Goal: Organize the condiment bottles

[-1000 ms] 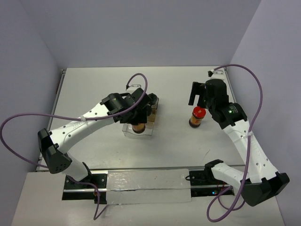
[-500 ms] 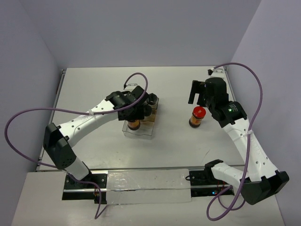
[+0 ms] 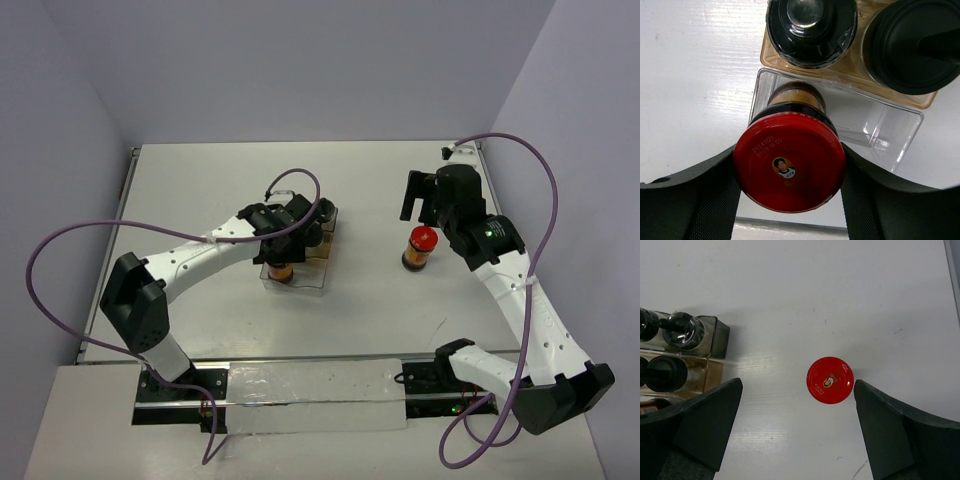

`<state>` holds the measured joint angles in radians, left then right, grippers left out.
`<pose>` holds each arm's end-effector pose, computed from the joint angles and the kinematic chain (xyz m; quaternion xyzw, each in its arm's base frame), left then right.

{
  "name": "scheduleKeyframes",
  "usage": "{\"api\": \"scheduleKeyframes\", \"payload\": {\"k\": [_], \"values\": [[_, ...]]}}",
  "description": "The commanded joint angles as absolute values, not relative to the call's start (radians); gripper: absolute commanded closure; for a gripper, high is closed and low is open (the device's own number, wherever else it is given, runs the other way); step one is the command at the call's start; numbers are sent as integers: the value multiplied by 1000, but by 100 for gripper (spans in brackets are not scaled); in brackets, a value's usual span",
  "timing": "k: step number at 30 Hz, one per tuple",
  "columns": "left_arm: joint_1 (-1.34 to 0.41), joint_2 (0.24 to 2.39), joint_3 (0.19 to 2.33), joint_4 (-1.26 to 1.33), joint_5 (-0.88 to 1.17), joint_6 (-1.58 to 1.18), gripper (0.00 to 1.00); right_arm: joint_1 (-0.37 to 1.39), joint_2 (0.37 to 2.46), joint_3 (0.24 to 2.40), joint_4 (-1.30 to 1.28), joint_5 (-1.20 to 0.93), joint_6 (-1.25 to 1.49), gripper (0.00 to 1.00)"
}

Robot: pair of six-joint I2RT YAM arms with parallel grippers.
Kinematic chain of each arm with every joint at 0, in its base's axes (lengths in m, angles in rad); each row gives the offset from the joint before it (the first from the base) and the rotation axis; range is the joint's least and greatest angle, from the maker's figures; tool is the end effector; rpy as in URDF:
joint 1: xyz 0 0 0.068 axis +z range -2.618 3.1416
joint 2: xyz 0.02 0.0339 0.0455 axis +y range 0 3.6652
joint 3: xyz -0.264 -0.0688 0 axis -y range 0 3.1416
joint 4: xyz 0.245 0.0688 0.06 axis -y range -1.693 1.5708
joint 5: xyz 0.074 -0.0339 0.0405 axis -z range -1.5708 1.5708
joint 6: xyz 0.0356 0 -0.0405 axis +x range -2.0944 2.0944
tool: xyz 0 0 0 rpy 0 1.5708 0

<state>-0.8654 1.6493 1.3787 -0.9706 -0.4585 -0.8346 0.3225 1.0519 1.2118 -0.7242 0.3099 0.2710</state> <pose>0.2241 -0.2388 0.2688 -0.0225 0.9611 0.0279 0.2739 0.2051 0.0571 0.3833 0.0521 0.8672 0.0100 0.4952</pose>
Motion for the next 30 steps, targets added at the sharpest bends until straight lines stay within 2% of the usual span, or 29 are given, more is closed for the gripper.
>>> {"api": "scheduleKeyframes", "payload": {"k": [1,4,8,12,14,17,21,24,30], "values": [[-862,1631,1365,-872,-504,-858,90,319,1045,1221,-690,319,270,0],[-863,1642,1353,-869,-506,-868,88,318,1044,1220,-690,322,270,0],[-862,1654,1339,-866,-503,-878,79,319,1045,1218,-691,324,270,0],[-862,1646,1332,-864,-503,-886,57,319,1045,1220,-690,325,270,0],[-864,1642,1335,-869,-506,-885,41,319,1050,1220,-693,328,270,0],[-865,1633,1349,-886,-515,-882,23,319,1062,1220,-699,336,270,0],[-873,1613,1388,-919,-526,-875,9,316,1090,1219,-727,371,270,0],[-877,1589,1416,-952,-536,-870,2,303,1127,1222,-762,400,270,0],[-882,1519,1497,-1019,-548,-854,1,262,1165,1184,-779,407,270,0]]}}
